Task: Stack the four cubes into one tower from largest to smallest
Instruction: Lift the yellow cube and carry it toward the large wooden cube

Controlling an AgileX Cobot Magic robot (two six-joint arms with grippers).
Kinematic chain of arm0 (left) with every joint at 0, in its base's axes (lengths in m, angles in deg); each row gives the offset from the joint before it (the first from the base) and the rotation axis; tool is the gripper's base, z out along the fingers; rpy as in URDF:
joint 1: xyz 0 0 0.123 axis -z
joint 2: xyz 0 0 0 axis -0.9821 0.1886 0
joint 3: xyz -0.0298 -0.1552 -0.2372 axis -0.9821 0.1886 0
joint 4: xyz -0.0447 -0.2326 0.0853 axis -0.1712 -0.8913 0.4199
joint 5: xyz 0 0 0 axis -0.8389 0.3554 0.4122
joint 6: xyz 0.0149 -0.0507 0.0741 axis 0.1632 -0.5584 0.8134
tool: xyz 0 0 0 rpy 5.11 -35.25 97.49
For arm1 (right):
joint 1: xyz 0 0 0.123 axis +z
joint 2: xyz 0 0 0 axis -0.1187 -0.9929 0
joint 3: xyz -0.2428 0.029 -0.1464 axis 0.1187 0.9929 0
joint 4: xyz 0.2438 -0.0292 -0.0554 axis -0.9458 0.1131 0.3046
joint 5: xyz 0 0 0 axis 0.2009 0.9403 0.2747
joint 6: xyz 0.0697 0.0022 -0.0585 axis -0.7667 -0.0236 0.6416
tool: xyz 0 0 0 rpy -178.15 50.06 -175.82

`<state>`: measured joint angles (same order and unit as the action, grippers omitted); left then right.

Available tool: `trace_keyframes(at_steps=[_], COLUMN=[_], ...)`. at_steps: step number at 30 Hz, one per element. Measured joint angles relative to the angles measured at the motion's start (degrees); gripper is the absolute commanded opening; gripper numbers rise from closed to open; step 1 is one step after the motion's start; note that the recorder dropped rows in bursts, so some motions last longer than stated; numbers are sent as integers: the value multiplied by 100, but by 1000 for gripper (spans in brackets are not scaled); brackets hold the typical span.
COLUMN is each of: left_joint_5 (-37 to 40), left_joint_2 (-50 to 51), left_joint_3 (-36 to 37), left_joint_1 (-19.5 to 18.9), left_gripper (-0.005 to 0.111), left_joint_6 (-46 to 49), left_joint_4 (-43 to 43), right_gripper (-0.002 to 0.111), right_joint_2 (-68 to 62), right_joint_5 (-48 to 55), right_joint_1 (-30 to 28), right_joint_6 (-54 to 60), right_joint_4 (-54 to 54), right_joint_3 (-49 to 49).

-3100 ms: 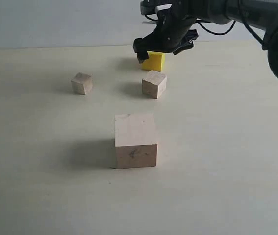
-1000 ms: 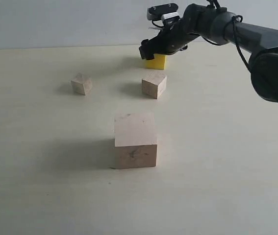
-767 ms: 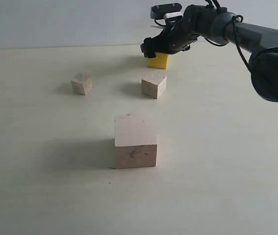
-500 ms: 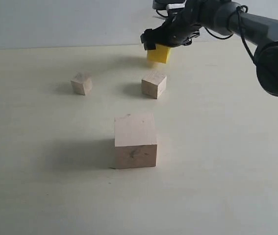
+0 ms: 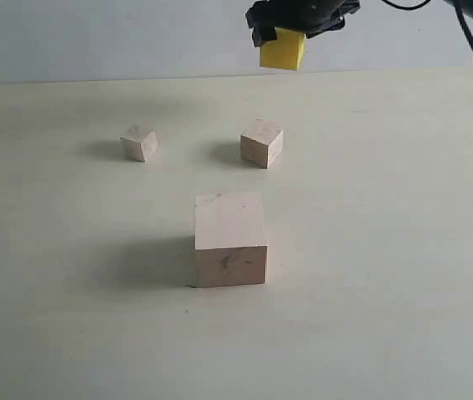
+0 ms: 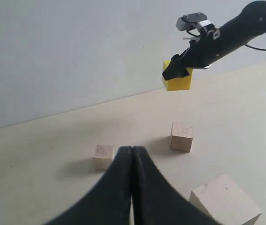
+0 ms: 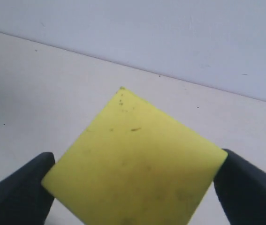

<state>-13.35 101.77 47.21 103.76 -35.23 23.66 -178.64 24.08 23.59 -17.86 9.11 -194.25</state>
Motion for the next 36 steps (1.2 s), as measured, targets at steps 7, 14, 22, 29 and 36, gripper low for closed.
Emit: trace_keyframes(at_steps=[7,14,22,29,36], left_joint_5=[166,327,880,1035,1374], left_joint_2=[0,0,-112,-621,-1206], left_joint_3=[0,0,0,0,0], left_joint_1=[0,0,0,0,0], left_gripper=[0,0,0,0,0], left_joint_6=[0,0,237,283,283], left_joint_4=[-11,-11,-11,-11,-11], right_gripper=[2,1,0,0,0], right_joint_2=[662,1767,3684,4588,5218], right_joint_5=[666,527,-617,-898,-1036], right_joint_1=[0,0,0,0,364], right_joint_6=[0,-146,83,116,214], right_joint_4=[28,88,39,29,40], right_joint_3=[0,1182,3915,5037,5893])
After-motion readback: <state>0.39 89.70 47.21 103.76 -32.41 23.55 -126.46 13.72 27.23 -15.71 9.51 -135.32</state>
